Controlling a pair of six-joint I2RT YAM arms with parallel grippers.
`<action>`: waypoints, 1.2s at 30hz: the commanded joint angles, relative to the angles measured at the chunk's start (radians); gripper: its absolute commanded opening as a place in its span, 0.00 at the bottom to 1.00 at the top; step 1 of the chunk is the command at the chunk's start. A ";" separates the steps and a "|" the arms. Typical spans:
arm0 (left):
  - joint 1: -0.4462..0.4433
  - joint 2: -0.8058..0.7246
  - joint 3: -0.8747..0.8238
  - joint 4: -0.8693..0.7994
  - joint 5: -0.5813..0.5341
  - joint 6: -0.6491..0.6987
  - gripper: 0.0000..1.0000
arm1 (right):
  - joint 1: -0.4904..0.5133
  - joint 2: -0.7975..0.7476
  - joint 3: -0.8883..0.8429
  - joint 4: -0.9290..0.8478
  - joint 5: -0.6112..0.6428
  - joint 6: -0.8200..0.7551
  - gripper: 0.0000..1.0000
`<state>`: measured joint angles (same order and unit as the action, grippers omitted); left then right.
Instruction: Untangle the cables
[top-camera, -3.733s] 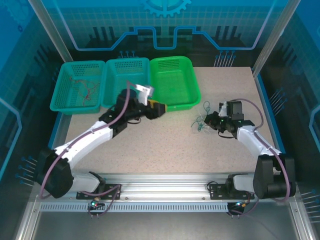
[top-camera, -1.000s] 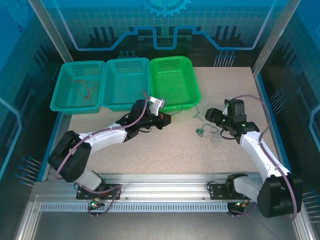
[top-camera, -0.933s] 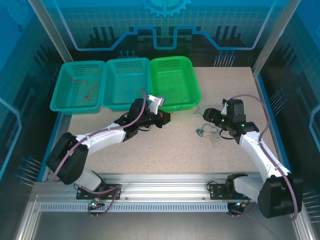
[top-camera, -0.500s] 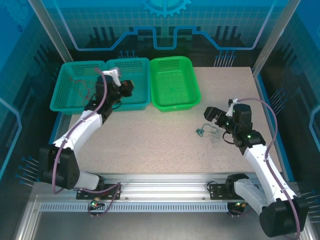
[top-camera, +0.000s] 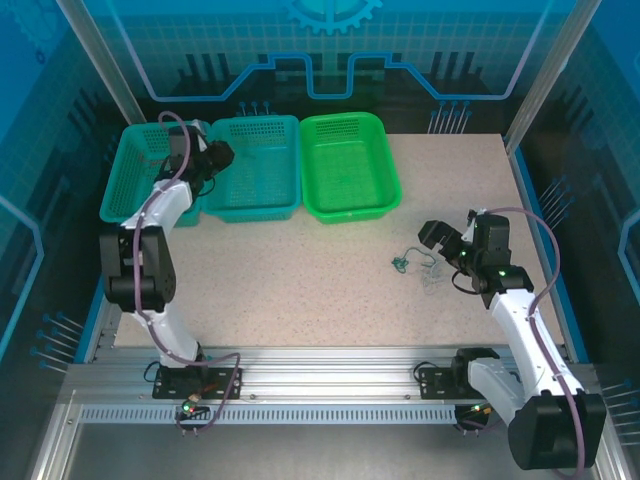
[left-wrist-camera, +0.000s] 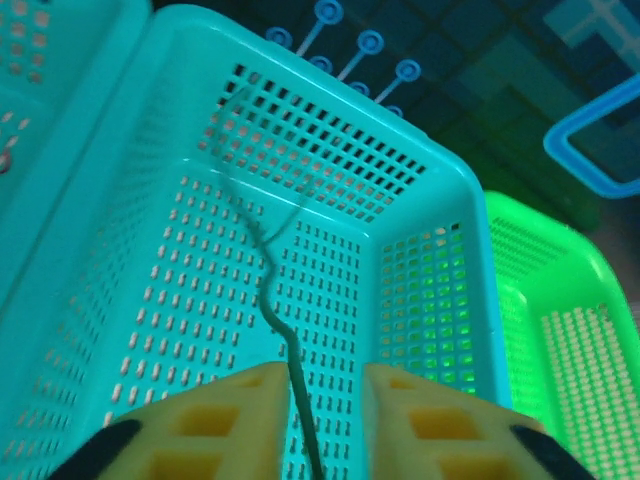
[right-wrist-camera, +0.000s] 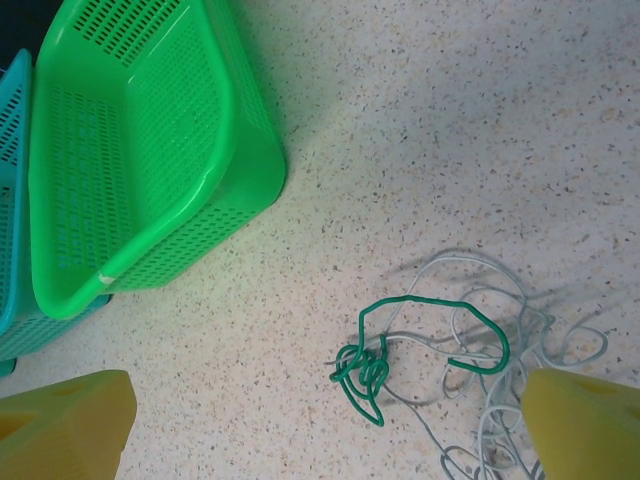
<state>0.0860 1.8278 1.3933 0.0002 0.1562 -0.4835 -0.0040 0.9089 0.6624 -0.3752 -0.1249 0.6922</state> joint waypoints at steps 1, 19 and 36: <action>-0.002 0.006 0.064 -0.023 0.097 -0.025 0.42 | -0.014 -0.016 0.020 -0.033 -0.019 0.012 1.00; -0.527 -0.522 -0.367 0.023 -0.124 0.027 0.66 | -0.011 0.158 0.057 -0.009 0.000 0.024 1.00; -0.917 0.161 0.035 0.033 -0.111 0.212 0.66 | -0.011 0.419 -0.035 0.060 0.009 0.053 0.66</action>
<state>-0.8341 1.9335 1.3350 0.0490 0.0483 -0.3794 -0.0078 1.3182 0.6510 -0.3496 -0.0803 0.7540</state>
